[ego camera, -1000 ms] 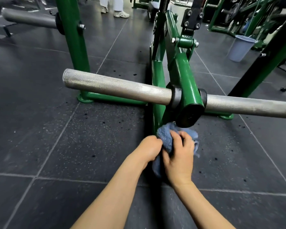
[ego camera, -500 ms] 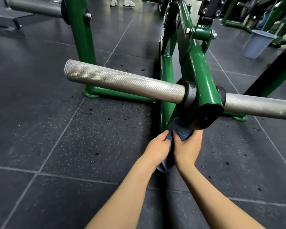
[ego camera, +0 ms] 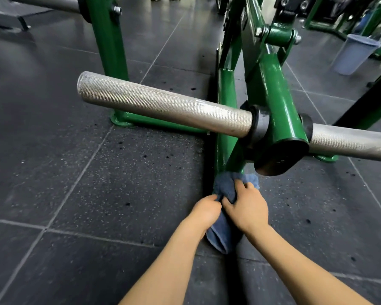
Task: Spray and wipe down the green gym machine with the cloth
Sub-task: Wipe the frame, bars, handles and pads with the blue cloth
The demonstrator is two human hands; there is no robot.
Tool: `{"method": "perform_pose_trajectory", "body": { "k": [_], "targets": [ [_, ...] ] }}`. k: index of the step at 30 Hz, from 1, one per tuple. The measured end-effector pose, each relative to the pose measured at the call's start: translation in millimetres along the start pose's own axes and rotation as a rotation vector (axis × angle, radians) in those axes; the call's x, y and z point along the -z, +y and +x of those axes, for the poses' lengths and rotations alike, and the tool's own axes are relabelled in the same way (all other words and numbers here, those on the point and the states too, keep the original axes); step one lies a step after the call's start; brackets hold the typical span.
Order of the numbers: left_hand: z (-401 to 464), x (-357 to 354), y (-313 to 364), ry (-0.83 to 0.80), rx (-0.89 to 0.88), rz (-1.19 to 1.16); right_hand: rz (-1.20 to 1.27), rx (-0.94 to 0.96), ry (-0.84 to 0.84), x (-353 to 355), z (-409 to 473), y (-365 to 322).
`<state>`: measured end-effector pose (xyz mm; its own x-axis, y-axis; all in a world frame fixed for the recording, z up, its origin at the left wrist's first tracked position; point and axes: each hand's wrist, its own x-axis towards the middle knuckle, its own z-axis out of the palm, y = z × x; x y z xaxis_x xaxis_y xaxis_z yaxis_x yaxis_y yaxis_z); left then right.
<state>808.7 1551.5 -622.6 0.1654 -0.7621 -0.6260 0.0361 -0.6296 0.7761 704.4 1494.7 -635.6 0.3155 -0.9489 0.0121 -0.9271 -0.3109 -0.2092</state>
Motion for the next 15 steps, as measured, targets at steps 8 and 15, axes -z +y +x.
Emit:
{"method": "perform_pose_trajectory", "body": {
  "k": [8,15],
  "targets": [
    [-5.9,3.8,-0.5,0.058,-0.048,0.039,-0.038,0.049,-0.079,-8.7,23.5,1.0],
    [-0.4,-12.3,15.2,0.097,-0.096,-0.181,-0.143,0.185,-0.259,6.5,17.9,12.5]
  ]
}}
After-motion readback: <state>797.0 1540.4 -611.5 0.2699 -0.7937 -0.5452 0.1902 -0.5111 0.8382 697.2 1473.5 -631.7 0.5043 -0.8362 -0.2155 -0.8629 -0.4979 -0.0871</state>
